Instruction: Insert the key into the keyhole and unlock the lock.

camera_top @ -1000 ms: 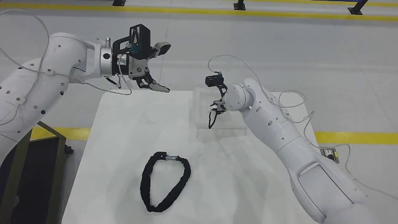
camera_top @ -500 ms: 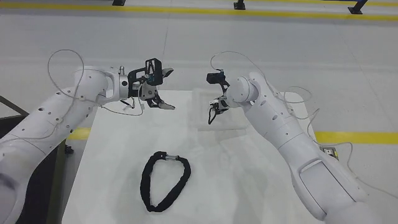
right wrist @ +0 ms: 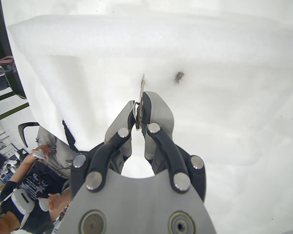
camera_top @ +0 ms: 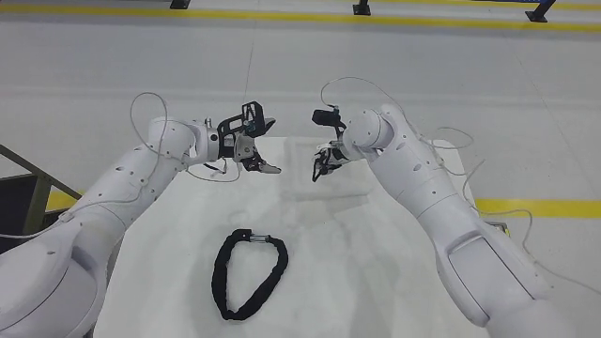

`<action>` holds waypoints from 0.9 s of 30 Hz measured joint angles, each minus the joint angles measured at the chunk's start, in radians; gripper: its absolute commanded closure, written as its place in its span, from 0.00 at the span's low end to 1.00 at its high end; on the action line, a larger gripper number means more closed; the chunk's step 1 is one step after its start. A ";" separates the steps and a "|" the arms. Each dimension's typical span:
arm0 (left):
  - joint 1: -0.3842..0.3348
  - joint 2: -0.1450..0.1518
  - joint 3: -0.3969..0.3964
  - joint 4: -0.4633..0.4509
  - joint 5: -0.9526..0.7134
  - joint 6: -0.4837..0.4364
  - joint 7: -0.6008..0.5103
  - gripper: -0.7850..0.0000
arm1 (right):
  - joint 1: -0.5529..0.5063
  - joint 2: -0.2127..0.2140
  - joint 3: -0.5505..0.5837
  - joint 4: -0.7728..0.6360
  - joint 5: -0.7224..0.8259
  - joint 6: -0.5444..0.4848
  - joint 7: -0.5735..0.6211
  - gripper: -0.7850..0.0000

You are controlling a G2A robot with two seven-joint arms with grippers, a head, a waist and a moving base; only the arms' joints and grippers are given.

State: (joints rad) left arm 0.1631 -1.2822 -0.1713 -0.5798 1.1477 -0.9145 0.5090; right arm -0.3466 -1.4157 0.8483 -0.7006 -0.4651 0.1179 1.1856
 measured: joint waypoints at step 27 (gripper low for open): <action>0.122 -0.047 -0.040 0.013 0.022 0.088 -0.004 0.00 | -0.023 0.000 0.026 -0.028 0.042 0.063 -0.023 1.00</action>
State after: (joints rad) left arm 0.2850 -1.3297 -0.2109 -0.5663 1.1693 -0.8267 0.5050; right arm -0.3697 -1.4158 0.8744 -0.7284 -0.4234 0.1806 1.1628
